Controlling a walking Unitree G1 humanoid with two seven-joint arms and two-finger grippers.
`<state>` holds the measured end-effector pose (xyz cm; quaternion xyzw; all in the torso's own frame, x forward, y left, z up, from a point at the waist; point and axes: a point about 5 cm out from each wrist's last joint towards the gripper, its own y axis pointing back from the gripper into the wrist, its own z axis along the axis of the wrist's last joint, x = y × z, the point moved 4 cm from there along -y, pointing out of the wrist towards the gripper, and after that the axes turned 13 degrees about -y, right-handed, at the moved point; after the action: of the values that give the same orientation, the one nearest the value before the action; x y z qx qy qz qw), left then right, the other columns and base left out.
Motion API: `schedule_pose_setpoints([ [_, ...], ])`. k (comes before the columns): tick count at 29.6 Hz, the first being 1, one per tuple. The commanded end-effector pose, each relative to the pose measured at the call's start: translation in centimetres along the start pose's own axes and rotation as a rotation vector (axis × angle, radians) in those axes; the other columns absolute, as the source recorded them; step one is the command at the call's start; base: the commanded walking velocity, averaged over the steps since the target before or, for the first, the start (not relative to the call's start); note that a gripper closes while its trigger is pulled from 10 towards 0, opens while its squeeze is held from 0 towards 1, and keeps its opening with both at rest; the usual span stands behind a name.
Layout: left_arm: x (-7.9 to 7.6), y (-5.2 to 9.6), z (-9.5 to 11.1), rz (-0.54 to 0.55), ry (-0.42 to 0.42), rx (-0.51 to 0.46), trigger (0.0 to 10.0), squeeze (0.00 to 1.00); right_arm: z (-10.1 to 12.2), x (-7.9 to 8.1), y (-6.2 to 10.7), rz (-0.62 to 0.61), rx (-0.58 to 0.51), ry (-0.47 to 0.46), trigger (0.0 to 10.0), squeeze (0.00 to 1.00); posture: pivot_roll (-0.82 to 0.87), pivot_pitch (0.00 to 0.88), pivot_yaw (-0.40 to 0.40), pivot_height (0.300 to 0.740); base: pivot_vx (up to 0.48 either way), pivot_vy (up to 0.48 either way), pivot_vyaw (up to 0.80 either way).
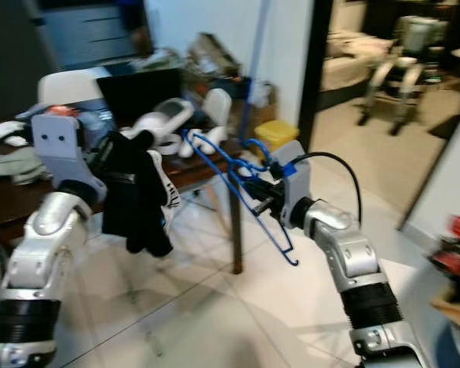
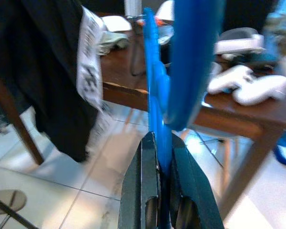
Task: Hang hanger
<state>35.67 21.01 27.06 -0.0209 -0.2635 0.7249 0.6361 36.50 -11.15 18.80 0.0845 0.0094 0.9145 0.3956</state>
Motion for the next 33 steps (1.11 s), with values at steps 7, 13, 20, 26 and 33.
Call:
schedule_pose_setpoints([
  [7, 3.5, -1.6, 5.7, 0.074, -0.091, -0.171, 10.0, 0.0, 3.2, -1.8, 0.5, -0.078, -0.178, -0.078, 10.0, 0.0, 0.02, 0.0, 0.018, 0.74, 0.339, 0.0, 0.52],
  [13, 7.8, -2.4, 10.7, 0.17, -0.17, -0.309, 10.0, 0.0, 4.4, -2.4, 0.5, -0.117, -0.254, -0.14, 10.0, 0.0, 0.03, 0.0, 0.016, 0.74, 0.339, 0.0, 0.0],
  [20, 12.2, -2.3, 11.3, 0.279, -0.267, -0.299, 10.0, 0.0, 4.8, -2.7, 0.5, -0.137, -0.27, -0.147, 10.0, 0.0, 0.03, 0.0, 0.018, 0.74, 0.335, 0.0, 0.0],
  [26, 12.9, -2.3, 9.4, 0.29, -0.285, -0.238, 10.0, 0.0, 5.3, -3.0, 0.7, -0.141, -0.305, -0.179, 10.0, 0.0, 0.01, 0.0, 0.021, 0.74, 0.337, 0.0, -0.53],
  [33, 13.3, -2.3, 8.0, 0.309, -0.292, -0.192, 10.0, 0.0, 5.6, -2.9, 1.0, -0.136, -0.322, -0.167, 10.0, 0.0, 0.01, 0.0, 0.022, 0.74, 0.333, 0.0, 0.0],
])
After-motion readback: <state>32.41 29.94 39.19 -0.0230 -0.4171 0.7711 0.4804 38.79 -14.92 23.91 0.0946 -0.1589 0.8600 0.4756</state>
